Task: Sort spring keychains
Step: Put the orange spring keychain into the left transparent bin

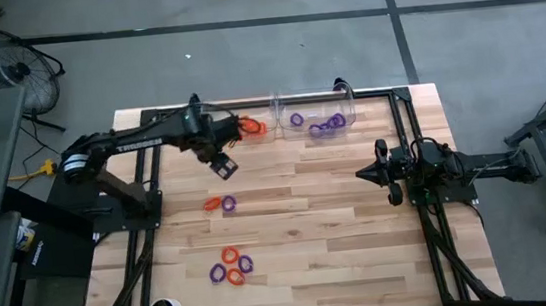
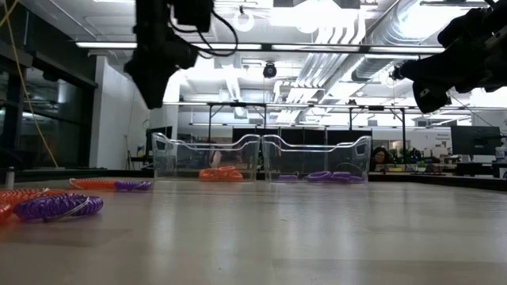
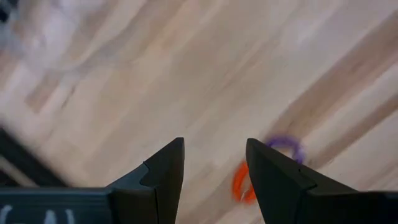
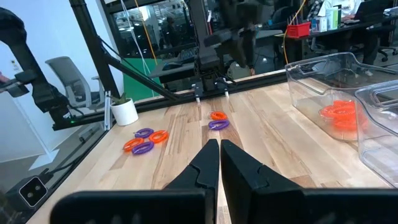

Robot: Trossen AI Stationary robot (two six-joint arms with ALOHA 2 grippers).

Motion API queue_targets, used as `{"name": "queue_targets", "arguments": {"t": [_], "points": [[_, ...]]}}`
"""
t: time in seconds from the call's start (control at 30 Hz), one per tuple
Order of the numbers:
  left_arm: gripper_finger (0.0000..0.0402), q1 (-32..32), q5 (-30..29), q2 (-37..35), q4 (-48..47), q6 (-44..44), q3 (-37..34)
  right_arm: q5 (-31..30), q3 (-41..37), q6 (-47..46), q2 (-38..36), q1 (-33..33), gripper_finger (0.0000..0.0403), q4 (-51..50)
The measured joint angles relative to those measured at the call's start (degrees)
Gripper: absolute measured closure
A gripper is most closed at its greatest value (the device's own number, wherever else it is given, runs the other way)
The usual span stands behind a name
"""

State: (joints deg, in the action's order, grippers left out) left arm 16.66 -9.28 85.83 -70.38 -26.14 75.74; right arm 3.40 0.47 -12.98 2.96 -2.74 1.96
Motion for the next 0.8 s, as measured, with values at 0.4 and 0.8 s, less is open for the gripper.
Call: {"name": "queue_targets", "arguments": {"t": [0.4, 0.8], "points": [[0.0234, -5.1, 3.5, -7.6, 3.8, -7.8, -16.3, 0.0, 0.0, 0.0, 0.0, 0.0, 0.0391, 0.0], [0.0234, -9.8, 7.3, -7.8, 12.1, -9.3, -26.2, 0.0, 0.0, 0.0, 0.0, 0.0, 0.0391, 0.0]]}}
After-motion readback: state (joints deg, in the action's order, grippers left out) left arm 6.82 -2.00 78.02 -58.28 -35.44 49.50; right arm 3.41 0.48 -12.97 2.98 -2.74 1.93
